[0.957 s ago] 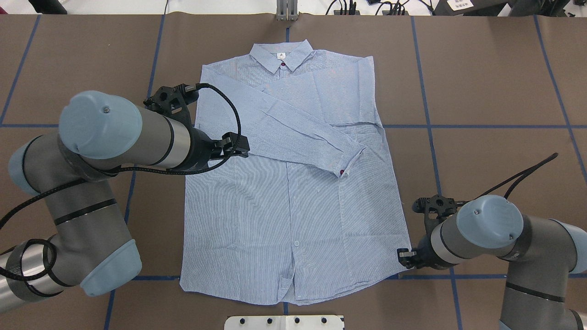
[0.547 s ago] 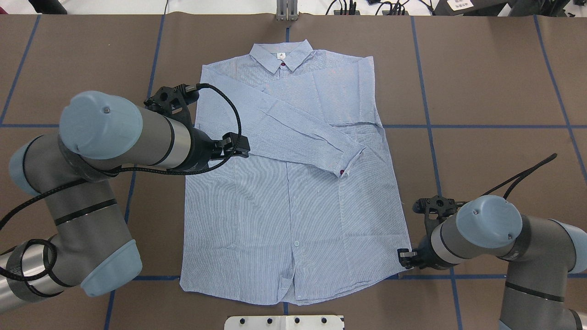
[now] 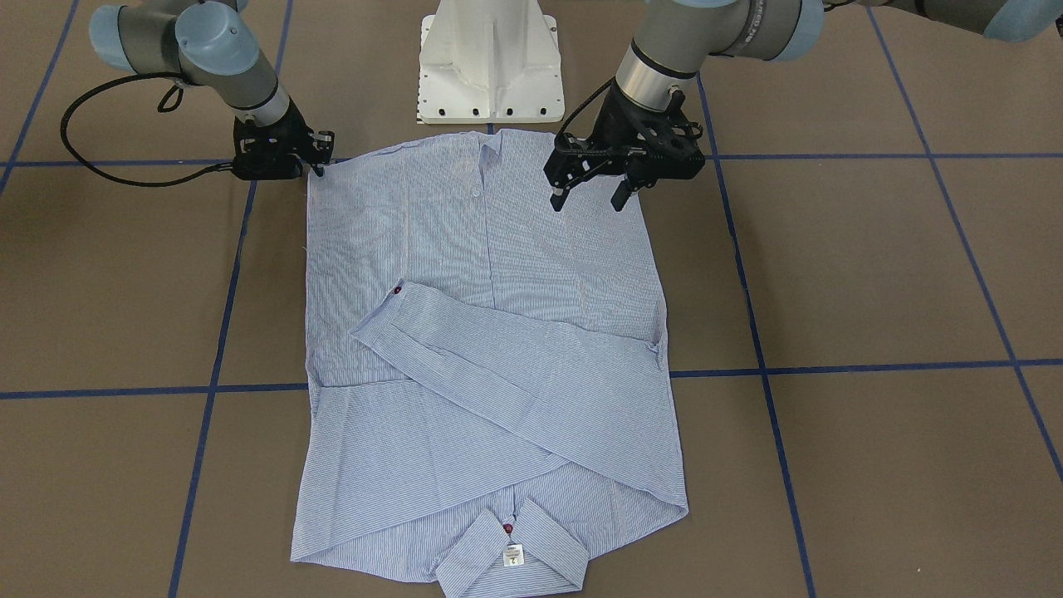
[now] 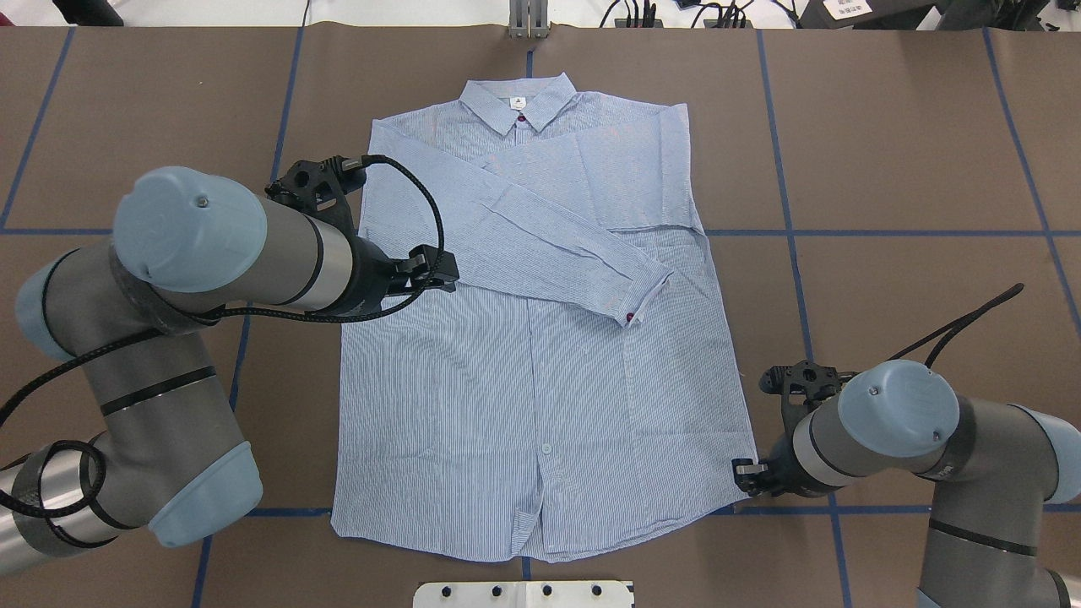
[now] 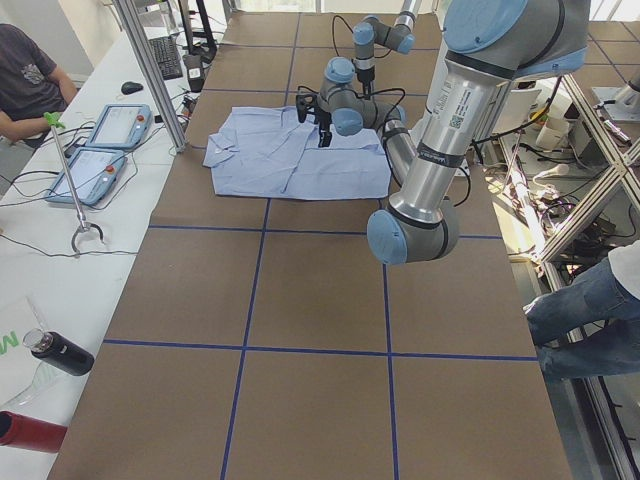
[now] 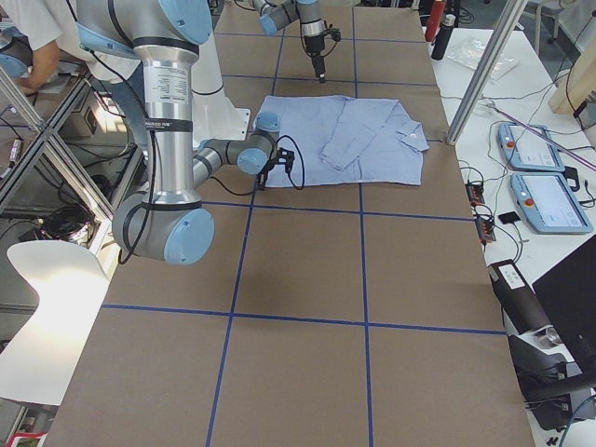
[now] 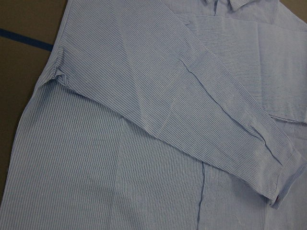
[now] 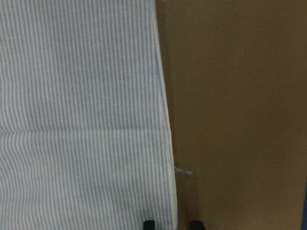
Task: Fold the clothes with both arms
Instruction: 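Lower both grippers onto the hem corners and close on the fabric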
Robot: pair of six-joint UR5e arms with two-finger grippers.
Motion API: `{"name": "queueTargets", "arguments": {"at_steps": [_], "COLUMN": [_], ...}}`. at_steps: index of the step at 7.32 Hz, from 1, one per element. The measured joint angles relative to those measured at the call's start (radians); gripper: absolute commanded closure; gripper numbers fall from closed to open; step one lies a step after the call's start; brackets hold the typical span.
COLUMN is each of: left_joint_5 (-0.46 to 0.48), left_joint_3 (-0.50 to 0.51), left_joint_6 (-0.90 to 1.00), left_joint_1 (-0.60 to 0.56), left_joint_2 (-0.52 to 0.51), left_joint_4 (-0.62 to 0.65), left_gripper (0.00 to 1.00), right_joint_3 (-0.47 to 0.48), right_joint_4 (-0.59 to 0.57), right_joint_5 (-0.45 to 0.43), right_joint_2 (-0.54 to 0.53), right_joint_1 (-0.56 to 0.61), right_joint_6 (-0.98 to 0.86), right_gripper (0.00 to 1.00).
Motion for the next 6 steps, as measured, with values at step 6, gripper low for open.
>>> {"name": "queueTargets", "arguments": {"at_steps": [6], "left_joint_5": [0.013], "left_joint_3": [-0.007], "left_joint_6": [-0.004], "left_joint_1": [0.015], "left_joint_2": [0.053], "left_joint_4": [-0.001], "left_gripper": [0.0], "right_joint_3": [0.039], "right_joint_4": [0.002], "right_joint_5": [0.025], "right_joint_2": [0.012], "right_joint_1": [0.004], "right_joint_6": [0.004], "right_gripper": [1.0]}}
